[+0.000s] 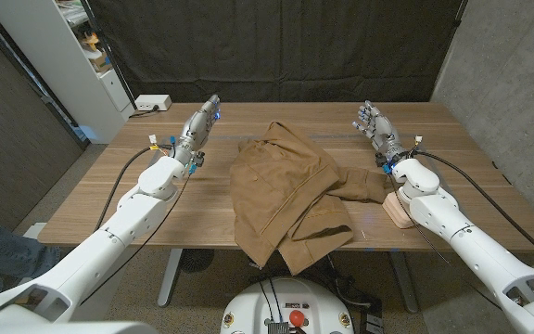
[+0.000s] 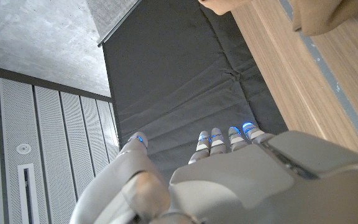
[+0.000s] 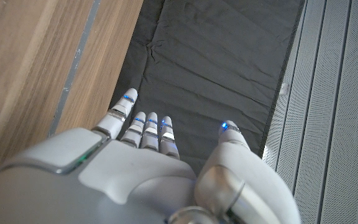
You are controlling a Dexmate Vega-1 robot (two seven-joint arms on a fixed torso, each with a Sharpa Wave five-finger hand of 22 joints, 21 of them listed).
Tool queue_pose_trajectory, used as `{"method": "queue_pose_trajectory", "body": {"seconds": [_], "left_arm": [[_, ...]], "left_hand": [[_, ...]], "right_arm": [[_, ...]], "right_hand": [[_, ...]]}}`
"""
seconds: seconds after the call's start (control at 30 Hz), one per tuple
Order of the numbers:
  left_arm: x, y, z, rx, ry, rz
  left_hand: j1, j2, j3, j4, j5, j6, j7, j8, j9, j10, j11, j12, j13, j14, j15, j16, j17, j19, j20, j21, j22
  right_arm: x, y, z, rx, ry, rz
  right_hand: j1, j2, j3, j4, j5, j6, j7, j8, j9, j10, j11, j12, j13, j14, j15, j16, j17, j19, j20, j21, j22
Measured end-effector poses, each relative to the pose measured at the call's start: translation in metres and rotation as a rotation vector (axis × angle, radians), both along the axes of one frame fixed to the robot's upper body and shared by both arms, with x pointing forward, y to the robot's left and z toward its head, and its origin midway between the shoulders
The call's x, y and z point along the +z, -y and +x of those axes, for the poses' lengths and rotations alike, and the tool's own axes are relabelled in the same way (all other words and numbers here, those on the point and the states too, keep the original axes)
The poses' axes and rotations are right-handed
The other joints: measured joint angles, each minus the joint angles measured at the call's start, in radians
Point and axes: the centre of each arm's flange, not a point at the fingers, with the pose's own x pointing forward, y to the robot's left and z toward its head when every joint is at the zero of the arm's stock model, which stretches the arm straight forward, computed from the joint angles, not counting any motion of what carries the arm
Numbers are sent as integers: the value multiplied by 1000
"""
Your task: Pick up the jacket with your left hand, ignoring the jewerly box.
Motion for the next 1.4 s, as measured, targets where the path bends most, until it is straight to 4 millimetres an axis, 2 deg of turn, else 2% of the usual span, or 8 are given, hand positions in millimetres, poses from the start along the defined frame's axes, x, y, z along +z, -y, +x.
{"method": "queue_pose_trajectory", "body": {"seconds": [0.53, 1.23, 1.4], "left_arm": [[10, 10, -18, -15, 56, 33], [14, 17, -37, -54, 111, 50], [14, 18, -40, -60, 117, 53]], "left_hand": [[8, 0, 1, -7, 0, 2, 2, 0, 0, 4, 4, 0, 0, 8, 8, 0, 0, 0, 0, -4, 0], [13, 5, 4, -18, -4, 9, -2, 0, 0, 9, -1, 0, 0, 17, -1, 0, 0, 5, 5, -4, 0], [13, 5, 4, -18, -4, 9, -2, 0, 0, 9, -1, 0, 0, 22, 4, 0, 0, 5, 5, -4, 0]], "right_arm": [[1, 4, -1, 1, 6, 9], [-6, 4, -5, 7, 8, 18], [-6, 4, -6, 6, 11, 21]], "right_hand": [[0, 0, 0, 0, 0, 0, 0, 0, 0, 0, 0, 0, 0, 0, 0, 0, 0, 0, 0, 0, 0], [0, 0, 0, 0, 0, 0, 0, 0, 0, 0, 0, 0, 0, 2, 2, 0, 0, 0, 0, 0, 0], [0, 0, 0, 0, 0, 0, 0, 0, 0, 0, 0, 0, 0, 2, 2, 0, 0, -7, 7, 0, 0]]}}
